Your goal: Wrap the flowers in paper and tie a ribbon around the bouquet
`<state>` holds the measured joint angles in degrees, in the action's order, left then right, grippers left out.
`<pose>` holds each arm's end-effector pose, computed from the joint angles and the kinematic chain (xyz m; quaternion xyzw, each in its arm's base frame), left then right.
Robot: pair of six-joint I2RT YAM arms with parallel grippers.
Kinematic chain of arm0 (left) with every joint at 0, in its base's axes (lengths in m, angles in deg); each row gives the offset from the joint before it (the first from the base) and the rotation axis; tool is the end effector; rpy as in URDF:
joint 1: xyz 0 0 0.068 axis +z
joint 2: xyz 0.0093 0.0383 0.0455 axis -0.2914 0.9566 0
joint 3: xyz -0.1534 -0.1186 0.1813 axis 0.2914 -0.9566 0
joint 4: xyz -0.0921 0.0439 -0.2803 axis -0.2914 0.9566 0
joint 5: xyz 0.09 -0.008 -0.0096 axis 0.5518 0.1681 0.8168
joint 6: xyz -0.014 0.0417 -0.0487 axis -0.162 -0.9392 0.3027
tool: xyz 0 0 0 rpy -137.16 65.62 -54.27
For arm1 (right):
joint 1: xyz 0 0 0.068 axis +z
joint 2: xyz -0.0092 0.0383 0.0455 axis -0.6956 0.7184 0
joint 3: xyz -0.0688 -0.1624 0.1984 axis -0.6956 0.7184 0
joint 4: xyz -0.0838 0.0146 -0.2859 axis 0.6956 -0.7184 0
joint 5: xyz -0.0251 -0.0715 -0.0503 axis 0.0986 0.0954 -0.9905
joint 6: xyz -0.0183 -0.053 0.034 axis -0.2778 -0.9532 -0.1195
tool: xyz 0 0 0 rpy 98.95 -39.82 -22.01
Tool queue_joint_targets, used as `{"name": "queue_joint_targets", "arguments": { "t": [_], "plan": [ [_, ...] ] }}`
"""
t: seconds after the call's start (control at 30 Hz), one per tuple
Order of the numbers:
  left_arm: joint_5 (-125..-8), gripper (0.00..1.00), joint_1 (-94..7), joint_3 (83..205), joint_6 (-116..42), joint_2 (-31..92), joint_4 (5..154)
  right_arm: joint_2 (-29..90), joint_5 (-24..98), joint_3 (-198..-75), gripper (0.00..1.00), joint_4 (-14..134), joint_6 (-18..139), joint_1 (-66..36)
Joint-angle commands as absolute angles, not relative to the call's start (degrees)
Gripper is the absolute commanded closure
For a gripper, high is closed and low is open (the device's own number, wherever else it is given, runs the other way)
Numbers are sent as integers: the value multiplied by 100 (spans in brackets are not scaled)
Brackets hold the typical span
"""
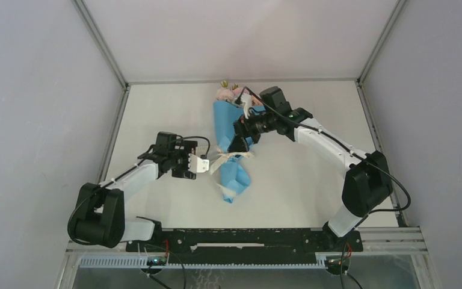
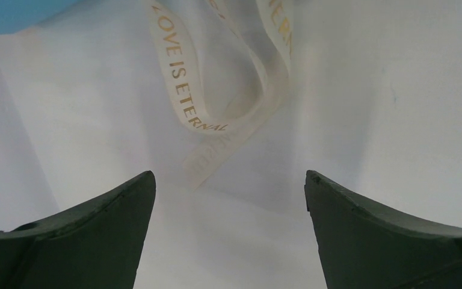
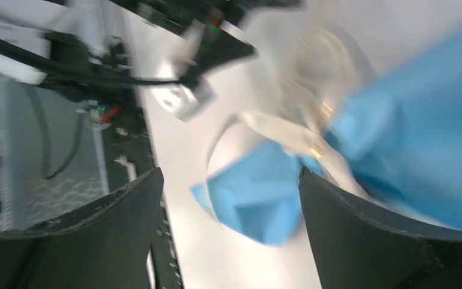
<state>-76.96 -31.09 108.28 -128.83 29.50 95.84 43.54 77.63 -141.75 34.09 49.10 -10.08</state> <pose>0.2743 -0.0860 0.1349 0.7230 0.5934 0.0470 0.3506 0.3204 0.2624 0.2911 -0.4368 0.7229 0.4558 0.2808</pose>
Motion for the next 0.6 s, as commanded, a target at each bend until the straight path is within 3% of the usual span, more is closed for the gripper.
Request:
{"name": "queue_joint_targets", "arguments": {
  "t": [0.0,0.17,0.4,0.57],
  "plan": [
    [-7724,3,-3024,11031,-13421,3273,9412,4061,6174,-13577,3,3065,5242,-1817],
    [-7973,19,-3021,11459,-13548,3773,9504,4506,6621,-12782,0,3814,5486,-1944],
    [-8348,22,-3082,11838,-14373,4058,10291,5195,6917,-12652,0,4649,5559,-1824],
    [-8599,38,-3179,12099,-14418,4143,10782,5635,7035,-12652,7,5178,5701,-1852]
  ]
}}
